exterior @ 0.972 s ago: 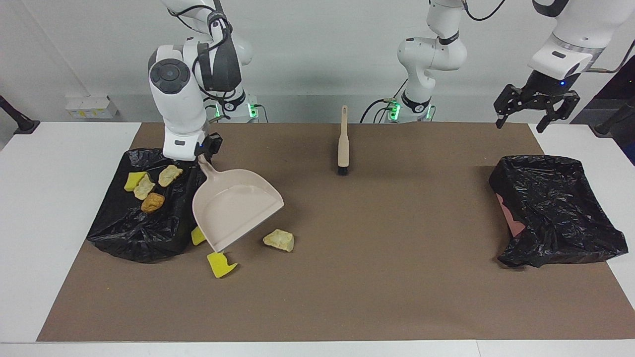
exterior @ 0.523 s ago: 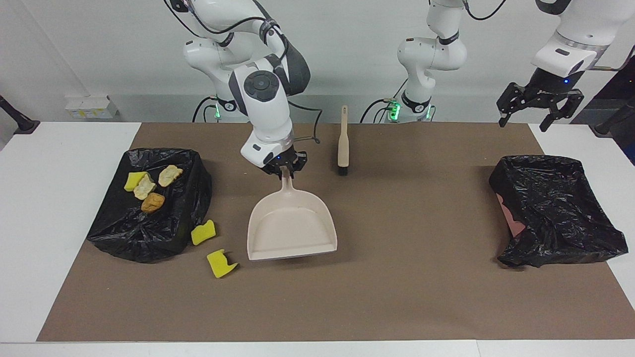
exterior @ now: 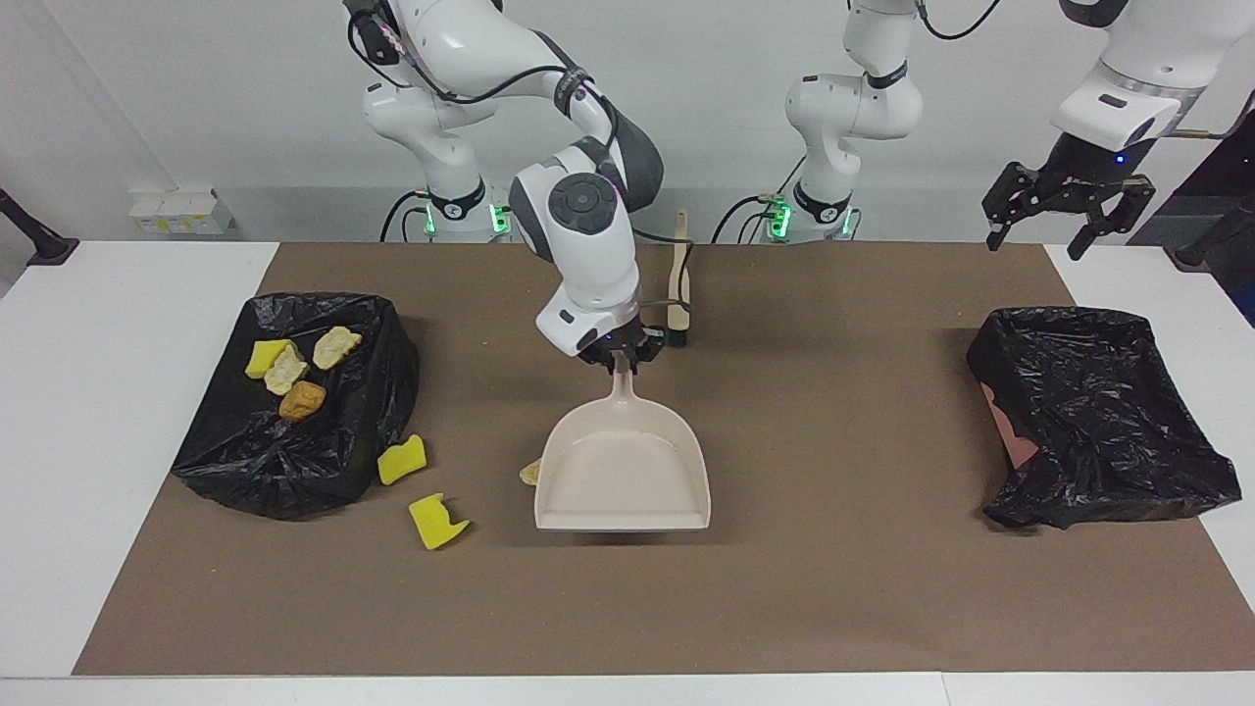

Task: Sweep and dump trash in bin

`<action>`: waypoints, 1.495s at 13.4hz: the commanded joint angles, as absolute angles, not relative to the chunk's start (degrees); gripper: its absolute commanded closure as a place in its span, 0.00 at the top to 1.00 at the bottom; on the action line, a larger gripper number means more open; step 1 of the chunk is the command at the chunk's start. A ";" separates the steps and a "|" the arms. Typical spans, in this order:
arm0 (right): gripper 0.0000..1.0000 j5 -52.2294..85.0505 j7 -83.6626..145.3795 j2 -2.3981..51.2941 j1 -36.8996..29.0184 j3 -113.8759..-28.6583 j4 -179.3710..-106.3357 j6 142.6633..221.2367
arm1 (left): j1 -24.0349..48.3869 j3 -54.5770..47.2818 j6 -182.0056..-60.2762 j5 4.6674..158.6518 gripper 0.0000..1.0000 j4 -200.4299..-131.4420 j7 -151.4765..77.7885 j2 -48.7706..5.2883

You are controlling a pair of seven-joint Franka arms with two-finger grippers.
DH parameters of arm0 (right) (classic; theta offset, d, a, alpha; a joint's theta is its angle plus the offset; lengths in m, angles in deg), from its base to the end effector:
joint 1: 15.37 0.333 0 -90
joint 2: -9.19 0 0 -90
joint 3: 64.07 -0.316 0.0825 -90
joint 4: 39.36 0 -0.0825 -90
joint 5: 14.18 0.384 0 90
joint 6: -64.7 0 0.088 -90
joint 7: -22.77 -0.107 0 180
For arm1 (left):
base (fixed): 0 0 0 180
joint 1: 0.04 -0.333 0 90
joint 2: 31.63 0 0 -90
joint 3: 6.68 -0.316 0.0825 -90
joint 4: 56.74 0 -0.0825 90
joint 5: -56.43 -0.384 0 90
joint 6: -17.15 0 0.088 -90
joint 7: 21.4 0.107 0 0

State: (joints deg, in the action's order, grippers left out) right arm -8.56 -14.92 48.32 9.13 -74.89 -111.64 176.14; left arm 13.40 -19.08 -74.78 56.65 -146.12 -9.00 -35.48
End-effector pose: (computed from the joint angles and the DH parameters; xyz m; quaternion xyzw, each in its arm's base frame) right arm 0.6186 0.4043 0.3631 -0.9927 0.0592 0.0577 0.0877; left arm 0.5374 -0.0056 0.6686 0.9916 -0.1167 0.0557 0.0036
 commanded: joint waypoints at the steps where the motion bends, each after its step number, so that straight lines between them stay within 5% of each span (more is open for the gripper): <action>1: 0.00 -7.24 -16.08 51.30 9.07 -75.67 -108.44 176.50 | 12.79 -18.72 -73.37 56.96 1.00 -145.07 -8.13 -35.32; 2: 0.73 -7.50 -15.81 51.03 9.07 -75.67 -108.53 176.50 | 12.88 -18.72 -73.37 56.96 1.00 -145.07 -8.13 -35.32; 3: 1.00 -7.41 -16.07 50.60 9.50 -75.76 -108.97 176.50 | 12.88 -18.72 -73.37 57.05 1.00 -145.07 -8.13 -35.32; 13: 1.00 -5.40 -19.74 37.42 11.09 -79.53 -125.82 168.59 | 13.31 -18.63 -73.89 56.96 1.00 -145.33 -8.66 -35.49; 20: 1.00 -2.40 -32.51 26.18 18.72 -79.89 -144.44 173.49 | 17.79 -17.84 -80.04 57.05 1.00 -145.59 -10.14 -32.51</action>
State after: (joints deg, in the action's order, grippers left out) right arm -4.06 -31.43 32.21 17.45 -79.96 -135.12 169.32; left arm 14.90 -17.55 -78.11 56.72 -146.14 -9.09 -34.32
